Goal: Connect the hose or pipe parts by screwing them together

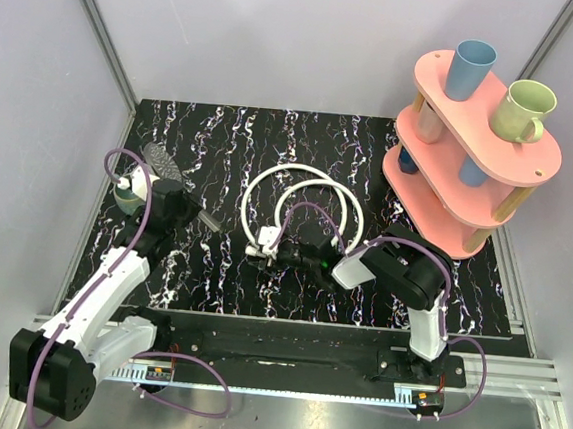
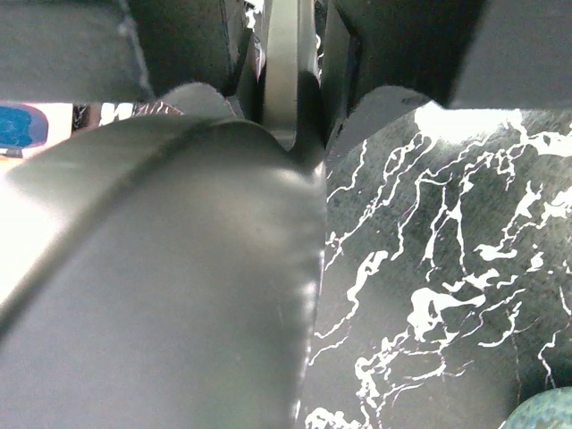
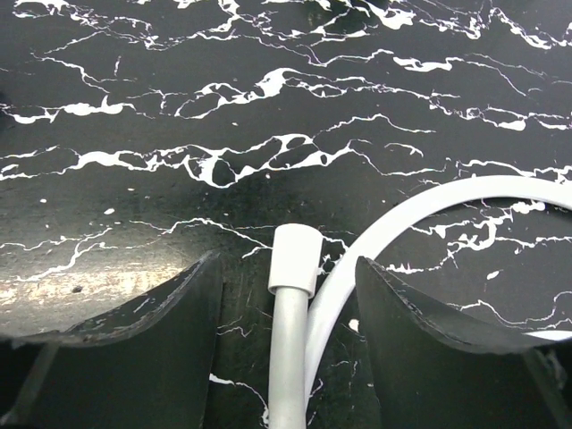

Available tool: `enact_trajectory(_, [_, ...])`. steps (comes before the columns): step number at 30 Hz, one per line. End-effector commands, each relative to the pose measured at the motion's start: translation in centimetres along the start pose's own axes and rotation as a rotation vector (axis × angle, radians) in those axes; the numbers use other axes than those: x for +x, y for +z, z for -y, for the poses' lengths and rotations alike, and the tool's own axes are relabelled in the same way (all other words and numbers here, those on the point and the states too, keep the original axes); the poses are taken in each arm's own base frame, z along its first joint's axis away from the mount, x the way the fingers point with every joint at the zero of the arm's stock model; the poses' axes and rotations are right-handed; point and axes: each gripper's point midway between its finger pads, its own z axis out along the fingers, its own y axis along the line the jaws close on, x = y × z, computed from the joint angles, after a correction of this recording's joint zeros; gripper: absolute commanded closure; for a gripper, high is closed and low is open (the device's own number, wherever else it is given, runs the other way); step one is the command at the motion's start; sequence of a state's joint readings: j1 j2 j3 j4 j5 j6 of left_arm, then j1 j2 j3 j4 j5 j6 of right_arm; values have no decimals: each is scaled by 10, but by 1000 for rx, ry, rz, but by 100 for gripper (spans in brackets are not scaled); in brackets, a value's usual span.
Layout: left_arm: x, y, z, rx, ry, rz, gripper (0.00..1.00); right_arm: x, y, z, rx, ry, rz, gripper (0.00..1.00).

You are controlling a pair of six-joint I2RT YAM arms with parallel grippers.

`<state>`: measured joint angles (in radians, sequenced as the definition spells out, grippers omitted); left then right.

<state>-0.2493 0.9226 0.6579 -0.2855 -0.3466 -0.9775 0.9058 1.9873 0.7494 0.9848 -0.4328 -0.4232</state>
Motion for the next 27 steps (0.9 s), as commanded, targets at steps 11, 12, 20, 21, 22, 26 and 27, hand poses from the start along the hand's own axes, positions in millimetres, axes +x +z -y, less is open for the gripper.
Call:
enact_trajectory(11, [-11,1,11,6,-21,19,100,0,10,-2,6,-87,18,34])
enact_trajectory(12, [-8,1,8,0,-21,16,100,1,10,-2,6,-86,15,35])
enact_trajectory(20, [0,4,-1,-21,-22,-3,100,3,19,-5,-14,-103,8,41])
enact_trajectory(21, [0,4,-2,-23,-23,-2,100,3,22,-7,-18,-104,10,42])
enact_trajectory(22, [0,3,-2,-22,-25,0,100,2,23,-7,-19,-105,13,43])
enact_trajectory(26, [0,4,-1,-20,-22,0,100,3,25,-10,-19,-113,9,52])
enact_trajectory(27, [0,4,0,-17,-21,-3,100,2,26,-9,-17,-115,9,55])
